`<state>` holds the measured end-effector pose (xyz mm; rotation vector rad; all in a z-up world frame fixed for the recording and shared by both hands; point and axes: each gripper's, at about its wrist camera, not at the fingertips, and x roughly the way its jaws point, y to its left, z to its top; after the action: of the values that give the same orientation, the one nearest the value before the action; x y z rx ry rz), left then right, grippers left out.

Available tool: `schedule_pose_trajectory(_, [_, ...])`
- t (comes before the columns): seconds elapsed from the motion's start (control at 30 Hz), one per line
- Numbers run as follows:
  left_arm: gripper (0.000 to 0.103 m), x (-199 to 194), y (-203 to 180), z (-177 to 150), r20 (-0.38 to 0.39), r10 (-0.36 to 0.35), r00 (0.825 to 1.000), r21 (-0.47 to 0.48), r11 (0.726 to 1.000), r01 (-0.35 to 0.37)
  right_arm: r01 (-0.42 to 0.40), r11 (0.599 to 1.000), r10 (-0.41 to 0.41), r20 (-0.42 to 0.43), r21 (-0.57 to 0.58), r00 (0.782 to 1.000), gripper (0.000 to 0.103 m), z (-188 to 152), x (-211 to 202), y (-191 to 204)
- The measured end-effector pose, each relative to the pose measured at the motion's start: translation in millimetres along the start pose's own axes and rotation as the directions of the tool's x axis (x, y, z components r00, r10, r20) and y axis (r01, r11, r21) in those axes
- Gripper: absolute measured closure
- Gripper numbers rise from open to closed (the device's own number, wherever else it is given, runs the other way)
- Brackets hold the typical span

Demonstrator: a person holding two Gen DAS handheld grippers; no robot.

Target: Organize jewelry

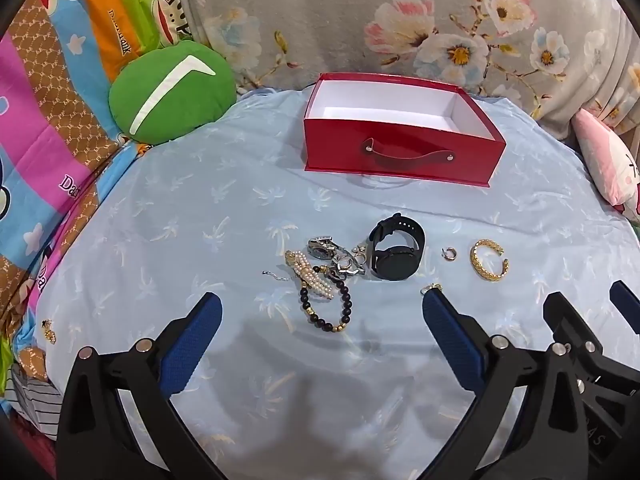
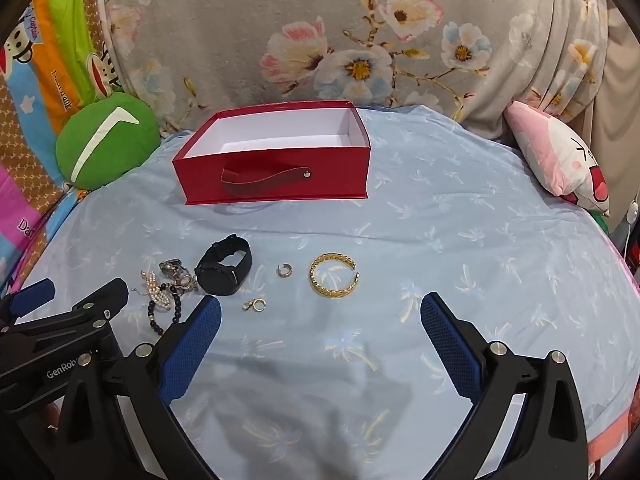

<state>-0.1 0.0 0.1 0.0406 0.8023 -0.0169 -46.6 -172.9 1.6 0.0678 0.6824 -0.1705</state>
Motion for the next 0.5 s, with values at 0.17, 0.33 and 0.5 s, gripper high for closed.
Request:
schedule_pose_trajectory(0.17, [0.005,0.4,-1.3,-0.2,0.004,-0.001,1.000,0.002,1.000,0.001,0.003,1.000,-0.003,0.008,-0.001,1.000,0.005,-0.6,-3.4,-0.1])
schedule_pose_trajectory(0.33, [0.005,-4.2,2.6,2.3,0.004,-0.003,1.000,0.001,1.000,0.003,0.008,1.000,-0.008,0.002,0.001,1.000,0.005,0.6,-2.8,0.9])
schedule_pose_trajectory(0.5, [0.005,-4.4,1.9,1.8,0.005,-0.001,1.000,0.001,1.000,0.001,-0.004,1.000,0.004,0.018,0.003,1.000,0.005,-0.9,-1.4,-0.8])
